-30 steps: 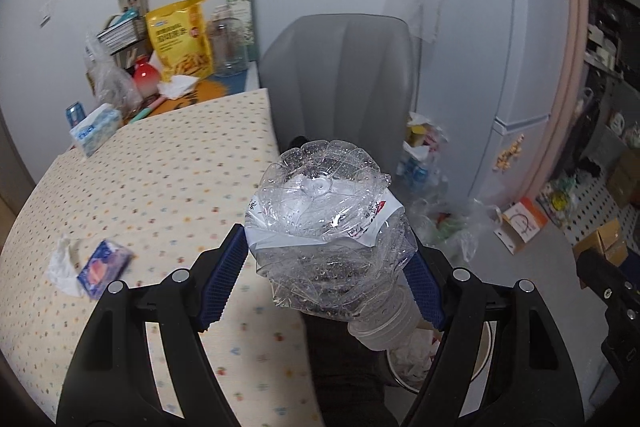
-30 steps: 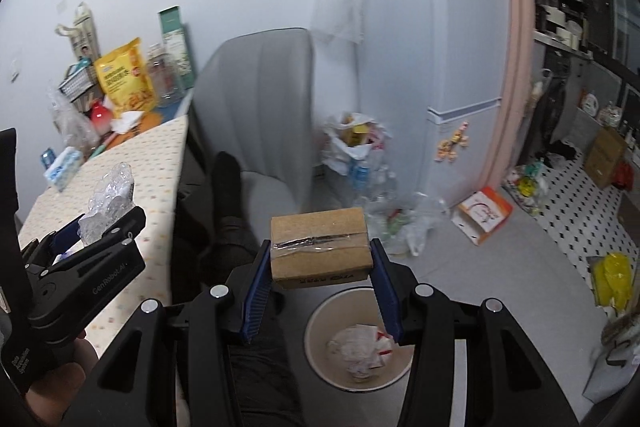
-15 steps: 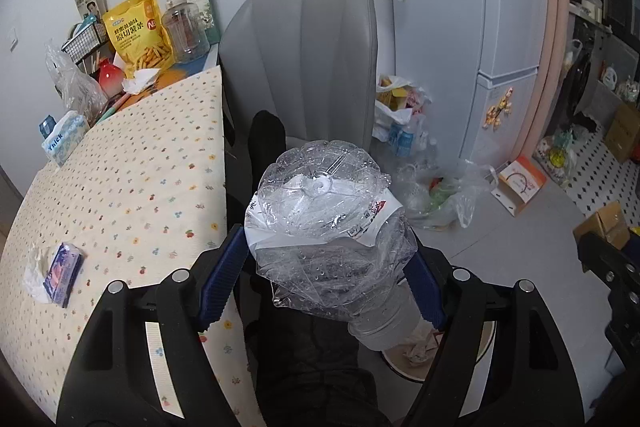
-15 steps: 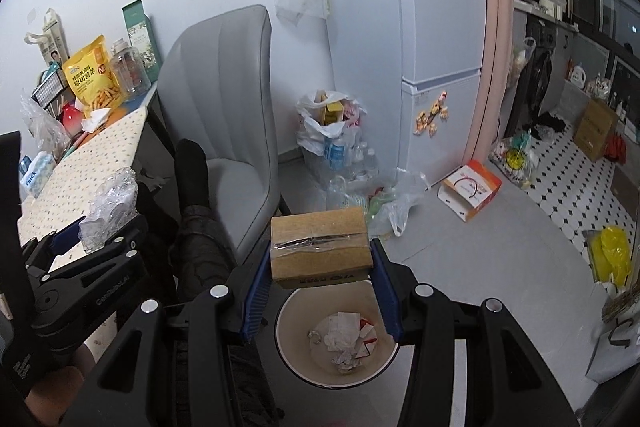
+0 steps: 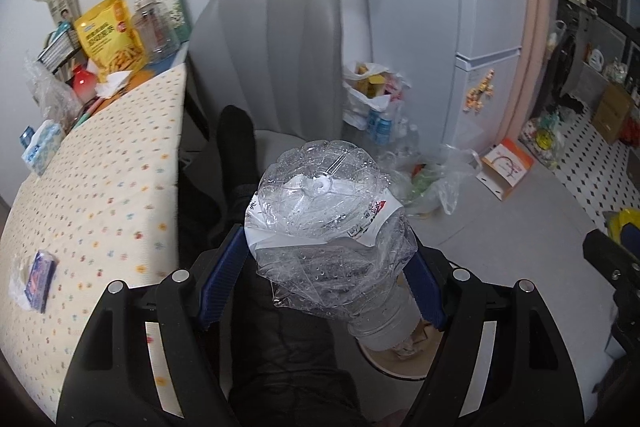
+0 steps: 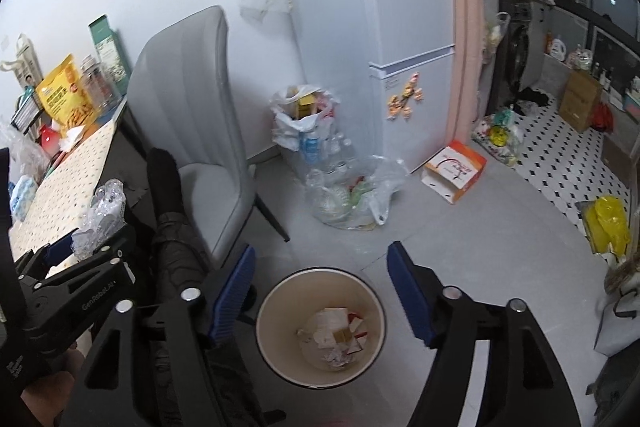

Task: Collect trash
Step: 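Open the right tool then the left tool above the white bin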

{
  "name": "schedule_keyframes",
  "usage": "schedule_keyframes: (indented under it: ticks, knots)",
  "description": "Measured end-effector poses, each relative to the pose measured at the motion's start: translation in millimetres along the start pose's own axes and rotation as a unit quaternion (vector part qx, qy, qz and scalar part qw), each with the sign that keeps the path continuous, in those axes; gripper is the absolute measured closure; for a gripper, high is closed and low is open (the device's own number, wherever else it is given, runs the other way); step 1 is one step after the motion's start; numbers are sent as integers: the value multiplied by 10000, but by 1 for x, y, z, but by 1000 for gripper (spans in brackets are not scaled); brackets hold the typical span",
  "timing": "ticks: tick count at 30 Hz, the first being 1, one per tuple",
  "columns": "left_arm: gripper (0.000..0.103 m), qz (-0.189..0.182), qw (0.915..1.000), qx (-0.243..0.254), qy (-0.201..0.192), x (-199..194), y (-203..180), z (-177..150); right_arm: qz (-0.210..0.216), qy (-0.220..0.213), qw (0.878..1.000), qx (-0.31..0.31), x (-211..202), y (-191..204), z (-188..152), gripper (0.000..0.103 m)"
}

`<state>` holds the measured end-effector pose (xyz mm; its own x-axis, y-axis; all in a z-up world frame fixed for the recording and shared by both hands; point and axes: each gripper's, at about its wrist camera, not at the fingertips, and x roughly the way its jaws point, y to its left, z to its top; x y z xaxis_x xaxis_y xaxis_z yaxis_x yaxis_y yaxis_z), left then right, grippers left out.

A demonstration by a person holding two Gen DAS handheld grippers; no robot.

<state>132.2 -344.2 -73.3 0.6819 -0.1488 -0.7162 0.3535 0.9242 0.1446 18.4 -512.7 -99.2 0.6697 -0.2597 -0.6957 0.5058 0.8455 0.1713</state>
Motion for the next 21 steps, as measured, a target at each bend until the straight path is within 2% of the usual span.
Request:
schedule_keyframes:
  ticks: [5, 12, 13, 16, 21]
  knots:
    - [28, -279, 9995, 91, 73, 3, -24, -1, -234, -90, 9997, 11, -12, -18, -2, 24]
    - [27, -686, 9973, 137, 229, 7, -46, -2, -408, -134, 9989, 197, -17, -42, -1, 23]
    - [26, -701, 9972, 127, 244, 8, -45, -2, -413, -144, 9989, 195, -18, -44, -2, 24]
    - [11, -766, 9969, 44, 188, 7, -41, -2, -417, -154, 9989, 177, -16, -43, -2, 24]
    - [8, -921, 9955, -179, 99, 3, -22, 1, -360, -124, 9992, 151, -12, -36, -2, 24]
